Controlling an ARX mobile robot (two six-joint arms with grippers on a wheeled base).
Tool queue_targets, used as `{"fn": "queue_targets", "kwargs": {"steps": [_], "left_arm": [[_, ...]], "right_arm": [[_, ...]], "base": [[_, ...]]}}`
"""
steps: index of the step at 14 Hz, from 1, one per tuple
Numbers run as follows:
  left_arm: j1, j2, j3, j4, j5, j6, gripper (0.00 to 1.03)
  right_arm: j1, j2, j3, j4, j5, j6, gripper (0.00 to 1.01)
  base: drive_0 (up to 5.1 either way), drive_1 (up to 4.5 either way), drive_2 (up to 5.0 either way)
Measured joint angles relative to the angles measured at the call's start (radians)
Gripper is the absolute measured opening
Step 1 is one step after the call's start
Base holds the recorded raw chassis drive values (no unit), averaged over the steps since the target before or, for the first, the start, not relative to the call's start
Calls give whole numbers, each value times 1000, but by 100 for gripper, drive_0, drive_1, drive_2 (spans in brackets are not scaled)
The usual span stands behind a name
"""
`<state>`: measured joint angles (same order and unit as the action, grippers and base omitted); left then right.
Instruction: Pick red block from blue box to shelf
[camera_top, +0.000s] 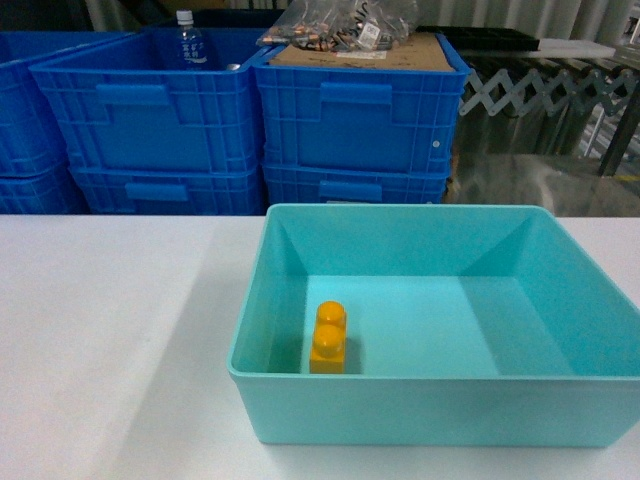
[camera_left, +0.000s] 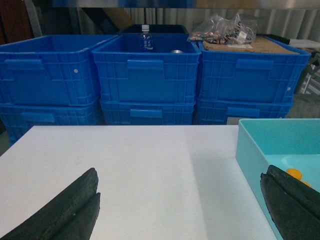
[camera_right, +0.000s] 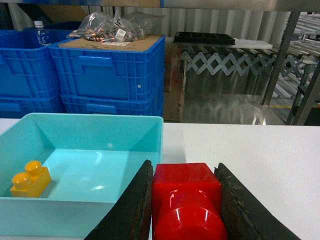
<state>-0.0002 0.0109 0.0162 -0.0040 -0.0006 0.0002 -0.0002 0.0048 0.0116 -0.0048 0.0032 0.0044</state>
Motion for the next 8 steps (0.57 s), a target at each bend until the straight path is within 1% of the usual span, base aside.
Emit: {"fn": "queue_targets", "kwargs": {"steps": [6, 8], "left_arm": [[1, 0, 0, 0, -2, 0, 98], [1, 0, 0, 0, -2, 0, 98]], "right_arm": [[0, 0, 0, 0, -1, 0, 29], [0, 0, 0, 0, -1, 0, 29]], "base": [[0, 0, 0], [-186, -186, -186]]}}
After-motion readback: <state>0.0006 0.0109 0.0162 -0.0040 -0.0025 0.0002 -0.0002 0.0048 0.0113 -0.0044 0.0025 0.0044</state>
